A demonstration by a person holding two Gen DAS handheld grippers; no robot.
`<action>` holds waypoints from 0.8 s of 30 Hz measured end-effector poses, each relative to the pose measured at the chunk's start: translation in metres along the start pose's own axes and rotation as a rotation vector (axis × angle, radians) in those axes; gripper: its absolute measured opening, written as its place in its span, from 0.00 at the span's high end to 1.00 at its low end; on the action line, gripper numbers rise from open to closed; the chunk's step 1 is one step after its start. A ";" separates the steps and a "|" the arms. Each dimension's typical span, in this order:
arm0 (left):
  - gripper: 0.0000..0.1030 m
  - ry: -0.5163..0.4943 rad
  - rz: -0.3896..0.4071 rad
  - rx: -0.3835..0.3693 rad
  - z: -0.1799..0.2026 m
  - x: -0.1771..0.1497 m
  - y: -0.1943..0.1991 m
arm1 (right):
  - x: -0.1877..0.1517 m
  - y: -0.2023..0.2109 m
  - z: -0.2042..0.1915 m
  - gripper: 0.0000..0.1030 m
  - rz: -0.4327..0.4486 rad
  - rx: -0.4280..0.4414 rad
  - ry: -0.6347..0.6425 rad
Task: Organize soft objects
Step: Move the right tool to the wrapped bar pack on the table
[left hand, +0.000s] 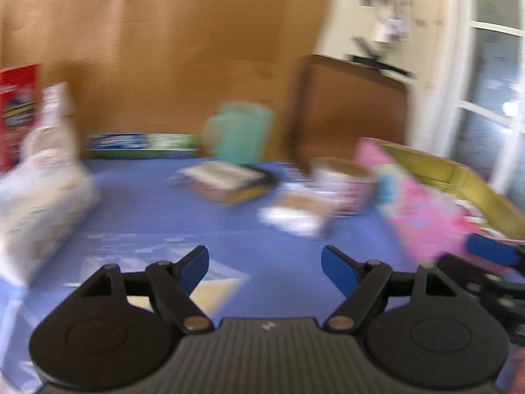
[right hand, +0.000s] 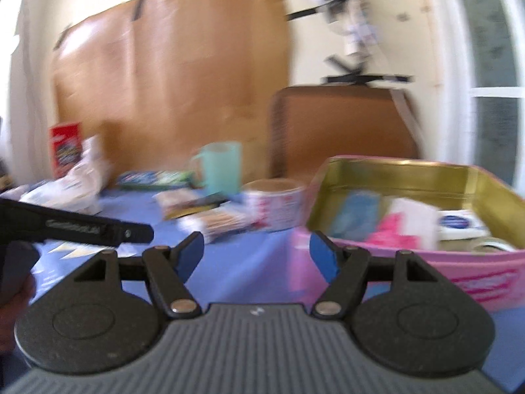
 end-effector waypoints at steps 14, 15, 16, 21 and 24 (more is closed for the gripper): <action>0.22 0.316 0.060 0.064 -0.094 -0.024 0.002 | 0.027 -0.165 -0.100 0.15 -0.207 0.151 0.145; 0.22 0.303 0.067 0.066 -0.092 -0.024 0.003 | 0.027 -0.182 -0.107 0.13 -0.225 0.140 0.158; 0.22 0.290 0.073 0.068 -0.090 -0.023 0.003 | 0.026 -0.197 -0.112 0.12 -0.243 0.125 0.174; 0.21 0.274 0.106 0.082 -0.088 -0.022 0.008 | 0.008 -0.256 -0.120 0.17 -0.410 0.044 0.237; 0.14 0.321 0.139 0.088 -0.096 -0.022 0.012 | 0.005 -0.246 -0.126 0.34 -0.412 0.079 0.252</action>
Point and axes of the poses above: each gripper's, at about its wrist camera, not at the fingertips, and y roughly against the way its jaws point, z to its right, x to its top, the point moved 8 cm from there along -y, roughly the way its jaws point, and after that the axes turned 11 degrees about -y, right-handed, at the moved point
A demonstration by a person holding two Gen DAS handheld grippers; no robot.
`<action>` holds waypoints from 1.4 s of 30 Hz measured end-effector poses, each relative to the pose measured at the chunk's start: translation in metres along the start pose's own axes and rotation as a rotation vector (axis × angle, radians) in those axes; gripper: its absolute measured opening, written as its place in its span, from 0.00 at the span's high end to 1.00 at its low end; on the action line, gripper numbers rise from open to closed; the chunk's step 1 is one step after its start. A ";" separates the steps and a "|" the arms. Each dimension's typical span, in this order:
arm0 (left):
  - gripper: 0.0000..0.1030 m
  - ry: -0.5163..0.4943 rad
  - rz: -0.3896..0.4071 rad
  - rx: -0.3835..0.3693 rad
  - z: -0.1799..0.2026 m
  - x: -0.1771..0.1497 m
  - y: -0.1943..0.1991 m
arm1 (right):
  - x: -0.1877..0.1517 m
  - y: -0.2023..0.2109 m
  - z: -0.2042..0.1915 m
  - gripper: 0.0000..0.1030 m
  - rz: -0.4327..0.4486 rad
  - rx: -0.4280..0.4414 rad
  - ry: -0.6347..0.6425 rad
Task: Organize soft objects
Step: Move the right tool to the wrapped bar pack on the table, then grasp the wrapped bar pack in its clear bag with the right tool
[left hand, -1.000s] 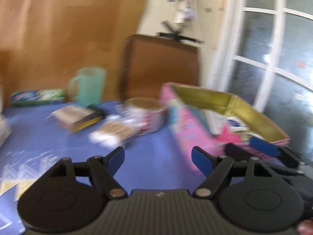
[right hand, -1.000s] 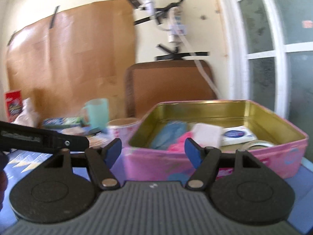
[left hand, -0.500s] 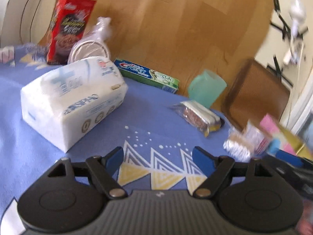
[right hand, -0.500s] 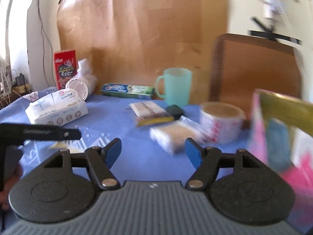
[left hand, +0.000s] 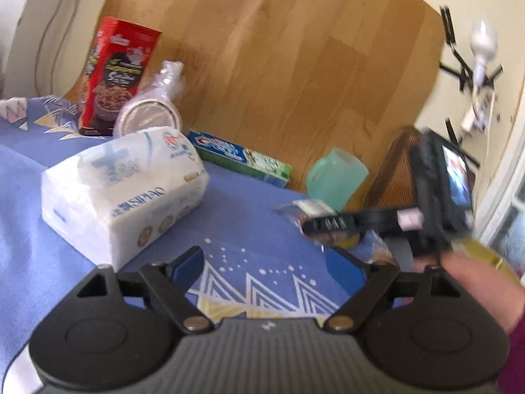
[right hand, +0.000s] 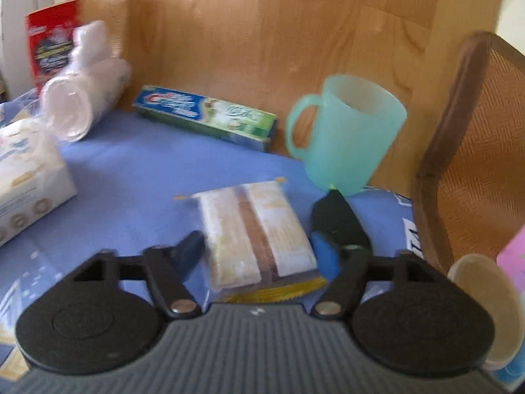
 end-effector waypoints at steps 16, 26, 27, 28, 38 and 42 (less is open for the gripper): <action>0.14 -0.009 -0.059 -0.088 0.009 -0.005 -0.002 | -0.161 0.195 -0.004 0.13 0.108 0.142 0.099; 0.26 -0.171 -0.174 -0.300 0.092 -0.030 0.015 | -0.177 0.190 0.015 0.12 0.099 0.165 -0.043; 0.29 -0.202 -0.198 -0.308 0.100 -0.035 0.016 | -0.178 0.190 0.013 0.15 0.099 0.171 -0.047; 0.38 -0.224 -0.233 -0.317 0.107 -0.042 0.015 | -0.178 0.189 0.012 0.18 0.100 0.176 -0.045; 0.45 -0.261 -0.225 -0.443 0.164 -0.027 0.028 | -0.171 0.212 0.033 0.71 0.213 0.138 -0.101; 0.45 -0.328 -0.143 -0.523 0.213 0.000 0.027 | -0.153 0.241 0.068 0.71 0.352 0.058 -0.180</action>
Point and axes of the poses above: each gripper's, at about its wrist camera, not at the fingertips, and y roughly against the way its jaws point, z to its right, x to its top, the point moved 8 cm from there along -y, roughly the way its jaws point, and after that the axes turned 11 degrees about -y, right-handed, at the moved point
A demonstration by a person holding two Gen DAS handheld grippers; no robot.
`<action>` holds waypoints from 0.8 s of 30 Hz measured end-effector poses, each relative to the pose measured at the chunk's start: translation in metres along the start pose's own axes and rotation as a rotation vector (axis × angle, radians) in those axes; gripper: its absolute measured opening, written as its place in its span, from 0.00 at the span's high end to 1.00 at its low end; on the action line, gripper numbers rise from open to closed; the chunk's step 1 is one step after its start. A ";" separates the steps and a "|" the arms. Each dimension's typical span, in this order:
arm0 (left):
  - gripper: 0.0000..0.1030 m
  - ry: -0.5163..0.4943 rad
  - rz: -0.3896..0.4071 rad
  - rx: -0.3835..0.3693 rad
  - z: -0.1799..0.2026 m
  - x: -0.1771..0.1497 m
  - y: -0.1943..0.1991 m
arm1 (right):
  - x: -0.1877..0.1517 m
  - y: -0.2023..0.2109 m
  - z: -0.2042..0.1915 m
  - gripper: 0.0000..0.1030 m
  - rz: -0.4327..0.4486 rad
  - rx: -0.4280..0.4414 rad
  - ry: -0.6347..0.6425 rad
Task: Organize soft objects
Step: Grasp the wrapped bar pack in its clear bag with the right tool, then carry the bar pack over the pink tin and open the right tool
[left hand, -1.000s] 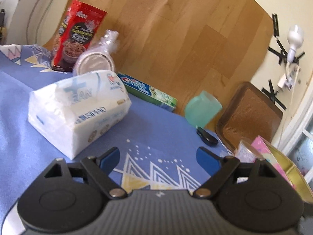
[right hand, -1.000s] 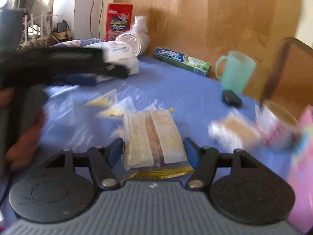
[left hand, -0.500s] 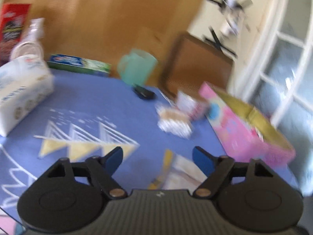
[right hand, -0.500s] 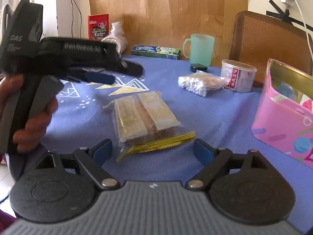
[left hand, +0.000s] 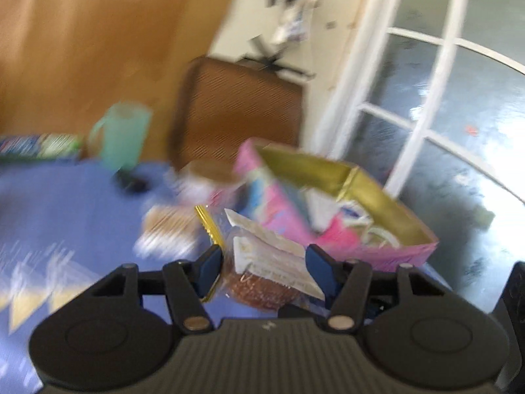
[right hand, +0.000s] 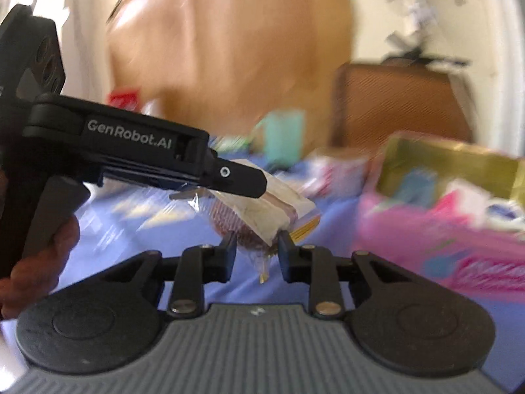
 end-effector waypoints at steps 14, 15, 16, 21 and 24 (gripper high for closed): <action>0.41 -0.210 -0.001 -0.156 0.125 0.050 -0.125 | 0.043 0.042 0.144 0.69 0.175 -0.328 -0.139; 0.41 -0.210 -0.019 -0.155 0.129 0.048 -0.134 | 0.045 0.040 0.152 0.68 0.180 -0.352 -0.142; 0.38 -0.211 -0.035 -0.149 0.130 0.045 -0.141 | 0.044 0.040 0.158 0.67 0.187 -0.379 -0.140; 0.31 -0.201 -0.050 -0.075 0.125 0.041 -0.144 | 0.042 0.033 0.195 0.58 0.213 -0.588 -0.127; 0.27 -0.224 -0.033 -0.024 0.119 0.039 -0.132 | 0.036 0.041 0.201 0.58 0.222 -0.550 -0.200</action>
Point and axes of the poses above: each gripper's, at about its wrist camera, not at the fingertips, and y roughly against the way its jaws point, z to its right, x to its top, the point moved 8 cm from there along -y, roughly the way its jaws point, and after that the axes turned 11 degrees about -y, right-handed, at the moved point
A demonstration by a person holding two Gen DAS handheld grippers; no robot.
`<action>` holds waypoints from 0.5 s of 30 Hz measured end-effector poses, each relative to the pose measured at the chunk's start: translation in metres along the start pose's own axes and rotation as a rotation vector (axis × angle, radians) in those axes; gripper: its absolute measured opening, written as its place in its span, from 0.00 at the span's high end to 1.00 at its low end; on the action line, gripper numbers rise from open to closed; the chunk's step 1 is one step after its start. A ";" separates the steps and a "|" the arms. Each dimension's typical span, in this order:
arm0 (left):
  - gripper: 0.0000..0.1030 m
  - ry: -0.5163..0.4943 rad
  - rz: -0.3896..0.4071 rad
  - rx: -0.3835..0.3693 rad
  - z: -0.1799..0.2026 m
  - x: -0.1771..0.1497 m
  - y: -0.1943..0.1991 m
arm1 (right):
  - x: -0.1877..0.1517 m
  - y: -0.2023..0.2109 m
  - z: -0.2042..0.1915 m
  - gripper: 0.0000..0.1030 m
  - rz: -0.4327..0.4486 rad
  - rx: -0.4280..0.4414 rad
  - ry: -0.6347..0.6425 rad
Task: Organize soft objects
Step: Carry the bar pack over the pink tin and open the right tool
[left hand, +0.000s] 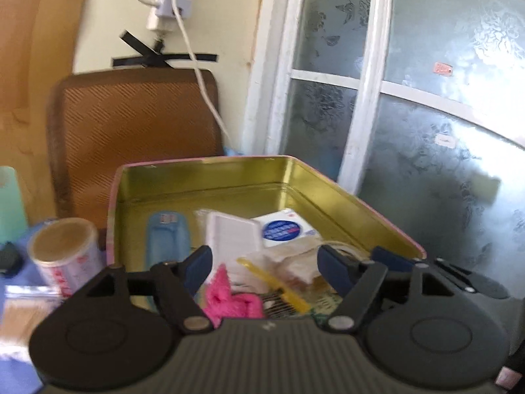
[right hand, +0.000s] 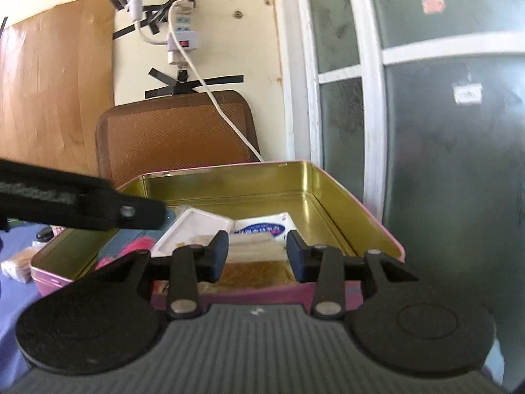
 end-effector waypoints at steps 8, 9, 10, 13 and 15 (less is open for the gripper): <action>0.21 0.011 -0.031 0.078 -0.010 -0.019 0.038 | -0.004 0.025 -0.007 0.53 0.000 0.069 -0.103; 0.20 0.010 -0.034 0.089 -0.012 -0.022 0.044 | -0.004 0.028 -0.012 0.52 -0.003 0.079 -0.107; 0.18 0.010 -0.038 0.107 -0.015 -0.027 0.051 | -0.005 0.031 -0.016 0.52 -0.006 0.091 -0.111; 0.18 0.017 -0.053 0.163 -0.028 -0.041 0.068 | -0.010 0.038 -0.030 0.50 -0.014 0.115 -0.109; 0.18 0.031 -0.066 0.189 -0.038 -0.049 0.078 | -0.014 0.043 -0.039 0.50 -0.017 0.118 -0.098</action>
Point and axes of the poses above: each gripper's, at about its wrist camera, not at the fingertips, and y roughly against the way its jaws point, z to its right, x to its top, the point moved 8 cm from there along -y, roughly the way its jaws point, and after that the axes turned 11 degrees about -y, right-handed, at the moved point
